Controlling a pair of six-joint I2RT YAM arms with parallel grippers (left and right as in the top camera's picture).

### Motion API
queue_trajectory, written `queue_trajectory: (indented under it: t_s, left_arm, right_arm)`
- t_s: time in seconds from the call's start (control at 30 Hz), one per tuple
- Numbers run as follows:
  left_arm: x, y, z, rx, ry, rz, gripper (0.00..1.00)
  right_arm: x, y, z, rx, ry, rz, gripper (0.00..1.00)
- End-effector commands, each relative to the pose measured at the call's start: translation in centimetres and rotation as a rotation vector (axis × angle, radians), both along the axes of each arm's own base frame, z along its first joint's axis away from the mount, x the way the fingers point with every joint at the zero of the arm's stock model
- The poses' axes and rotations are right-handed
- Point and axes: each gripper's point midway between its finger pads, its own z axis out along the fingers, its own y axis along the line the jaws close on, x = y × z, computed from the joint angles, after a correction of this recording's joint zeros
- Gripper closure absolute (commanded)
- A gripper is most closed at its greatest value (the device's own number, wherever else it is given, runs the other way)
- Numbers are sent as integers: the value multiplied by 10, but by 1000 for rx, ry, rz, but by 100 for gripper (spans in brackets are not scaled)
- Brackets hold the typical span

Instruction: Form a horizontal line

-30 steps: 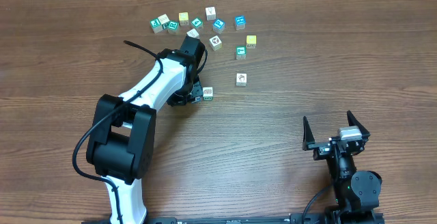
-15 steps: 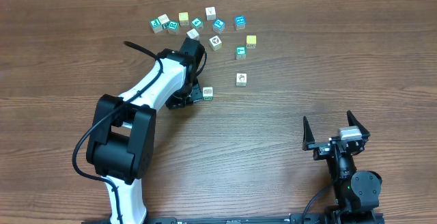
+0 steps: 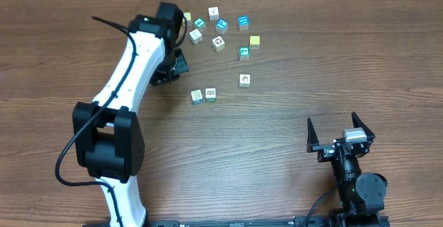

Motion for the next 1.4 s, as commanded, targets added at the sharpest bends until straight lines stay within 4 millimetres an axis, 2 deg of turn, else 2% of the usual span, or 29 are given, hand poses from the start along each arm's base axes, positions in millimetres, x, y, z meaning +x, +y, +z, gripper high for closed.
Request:
queue_trajectory:
  t_s: [0.0,0.27,0.4,0.5,0.6,0.83,0.93,1.37]
  left_arm:
    - [1,-19,6,-87,-1,-94,96]
    - [-2,-38,8,-186,10,-198,96]
    - [-2,-39,8,-189,11,-203,91]
    - [-2,-39,8,-189,12,-202,96]
    - [-6,-40,7,-187,26,-205,96]
    - [-25,-51,-18,-154,83,-232,90]
    - [-31,-47,-26,-121,105,-213,96]
    - [-22,-14,-30,-26,81,-67,95]
  right_arm:
    - [0,-1,-2,-3,-5,-1,0]
    - [0,-1,-2,-3,-5,-1,0]
    - [0,-1,-2,-3,-5,-1,0]
    - [0,-1,-2,-3,-5,-1,0]
    - [0,-1,-2,-3,-5,-1,0]
    - [0,-1,-2,-3,-4,-1,0]
    - [0,-1,-2,-3,-5,-1,0]
    - [0,-1,-2,-3,-4,-1,0]
